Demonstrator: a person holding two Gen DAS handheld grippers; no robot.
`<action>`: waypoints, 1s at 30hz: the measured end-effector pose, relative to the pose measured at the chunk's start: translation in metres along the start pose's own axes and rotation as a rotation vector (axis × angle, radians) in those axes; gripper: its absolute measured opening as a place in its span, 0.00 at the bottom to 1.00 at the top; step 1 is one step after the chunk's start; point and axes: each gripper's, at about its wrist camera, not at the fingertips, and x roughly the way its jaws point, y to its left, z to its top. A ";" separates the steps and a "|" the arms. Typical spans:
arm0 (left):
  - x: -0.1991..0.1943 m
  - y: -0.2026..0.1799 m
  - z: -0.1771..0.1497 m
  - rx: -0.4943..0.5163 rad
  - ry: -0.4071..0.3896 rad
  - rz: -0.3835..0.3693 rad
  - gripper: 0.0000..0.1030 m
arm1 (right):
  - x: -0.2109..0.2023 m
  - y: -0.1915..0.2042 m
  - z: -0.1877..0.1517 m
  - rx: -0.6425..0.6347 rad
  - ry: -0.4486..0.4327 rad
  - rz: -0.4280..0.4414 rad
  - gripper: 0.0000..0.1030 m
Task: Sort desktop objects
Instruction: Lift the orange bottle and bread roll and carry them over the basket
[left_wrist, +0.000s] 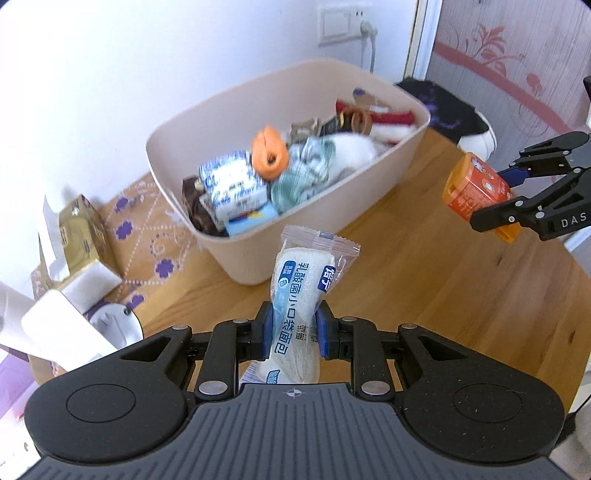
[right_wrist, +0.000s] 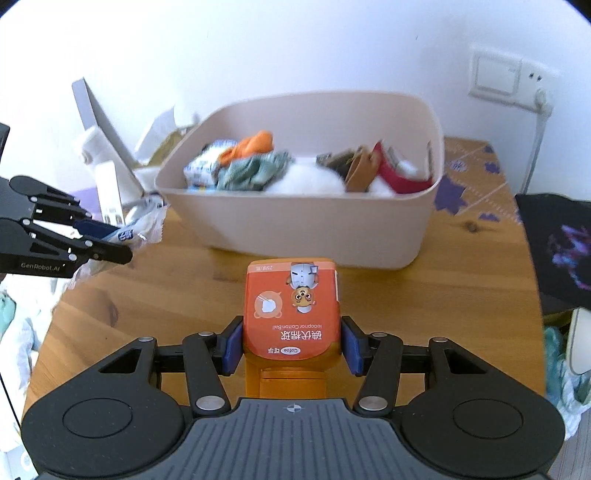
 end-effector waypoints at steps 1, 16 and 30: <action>-0.004 0.000 0.004 -0.004 -0.011 0.002 0.23 | -0.005 -0.002 0.002 -0.002 -0.011 -0.006 0.49; -0.035 0.002 0.068 -0.002 -0.167 0.032 0.23 | -0.046 -0.028 0.064 -0.012 -0.175 -0.030 0.49; -0.001 -0.004 0.121 -0.029 -0.198 0.112 0.23 | -0.044 -0.035 0.131 -0.052 -0.279 -0.039 0.49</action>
